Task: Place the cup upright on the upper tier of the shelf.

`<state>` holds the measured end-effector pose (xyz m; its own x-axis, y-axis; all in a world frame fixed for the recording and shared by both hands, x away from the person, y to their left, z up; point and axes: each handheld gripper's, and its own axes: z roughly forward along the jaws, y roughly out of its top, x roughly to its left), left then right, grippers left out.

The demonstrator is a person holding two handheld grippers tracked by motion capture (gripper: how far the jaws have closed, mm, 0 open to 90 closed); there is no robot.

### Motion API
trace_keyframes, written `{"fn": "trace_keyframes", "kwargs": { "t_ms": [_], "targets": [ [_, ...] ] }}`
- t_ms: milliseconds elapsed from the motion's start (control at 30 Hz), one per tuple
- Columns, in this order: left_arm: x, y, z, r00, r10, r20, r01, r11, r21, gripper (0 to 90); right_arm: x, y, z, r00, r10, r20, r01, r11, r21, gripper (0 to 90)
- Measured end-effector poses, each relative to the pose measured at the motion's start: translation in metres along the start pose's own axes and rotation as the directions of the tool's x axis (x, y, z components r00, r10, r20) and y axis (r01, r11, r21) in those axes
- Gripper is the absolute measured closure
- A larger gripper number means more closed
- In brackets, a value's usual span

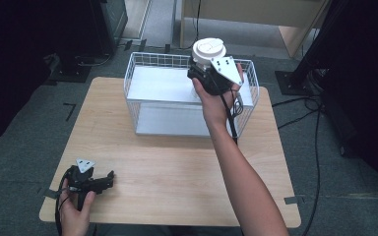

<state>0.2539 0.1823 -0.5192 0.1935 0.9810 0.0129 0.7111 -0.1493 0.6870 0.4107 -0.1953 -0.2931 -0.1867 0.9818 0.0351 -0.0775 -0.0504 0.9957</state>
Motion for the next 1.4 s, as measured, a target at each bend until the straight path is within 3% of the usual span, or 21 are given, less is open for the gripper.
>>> {"fn": "trace_keyframes", "kwargs": {
  "t_ms": [233, 600, 833, 967, 1000, 1400],
  "targets": [
    [0.000, 0.000, 0.000, 1.0000, 0.000, 0.001, 0.000, 1.0000, 0.000, 0.0, -0.001, -0.001, 0.026, 1.0000, 0.008, 0.004, -0.008, 1.000, 0.016, 15.8],
    [0.000, 0.000, 0.000, 1.0000, 0.000, 0.000, 0.000, 1.0000, 0.000, 0.0, -0.003, -0.003, 0.045, 0.9999, 0.009, 0.010, -0.009, 1.000, 0.012, 15.8],
    [0.000, 0.000, 0.000, 1.0000, -0.001, 0.000, 0.001, 1.0000, 0.000, 0.0, -0.006, -0.001, 0.042, 0.9992, 0.035, -0.021, -0.034, 0.999, 0.035, 13.7],
    [0.000, 0.000, 0.000, 1.0000, 0.000, 0.000, 0.000, 1.0000, 0.000, 0.0, -0.010, -0.002, 0.040, 0.9960, 0.077, -0.046, -0.074, 0.995, 0.072, 4.7],
    [0.000, 0.000, 0.000, 1.0000, -0.001, 0.000, 0.001, 1.0000, 0.000, 0.0, -0.012, -0.003, 0.039, 0.9960, 0.078, -0.044, -0.074, 0.993, 0.090, 0.6],
    [0.000, 0.000, 0.000, 1.0000, -0.001, 0.000, 0.001, 1.0000, -0.001, 0.0, -0.017, -0.016, 0.016, 0.9964, 0.068, -0.051, -0.062, 0.991, 0.117, 0.0]
  ]
}}
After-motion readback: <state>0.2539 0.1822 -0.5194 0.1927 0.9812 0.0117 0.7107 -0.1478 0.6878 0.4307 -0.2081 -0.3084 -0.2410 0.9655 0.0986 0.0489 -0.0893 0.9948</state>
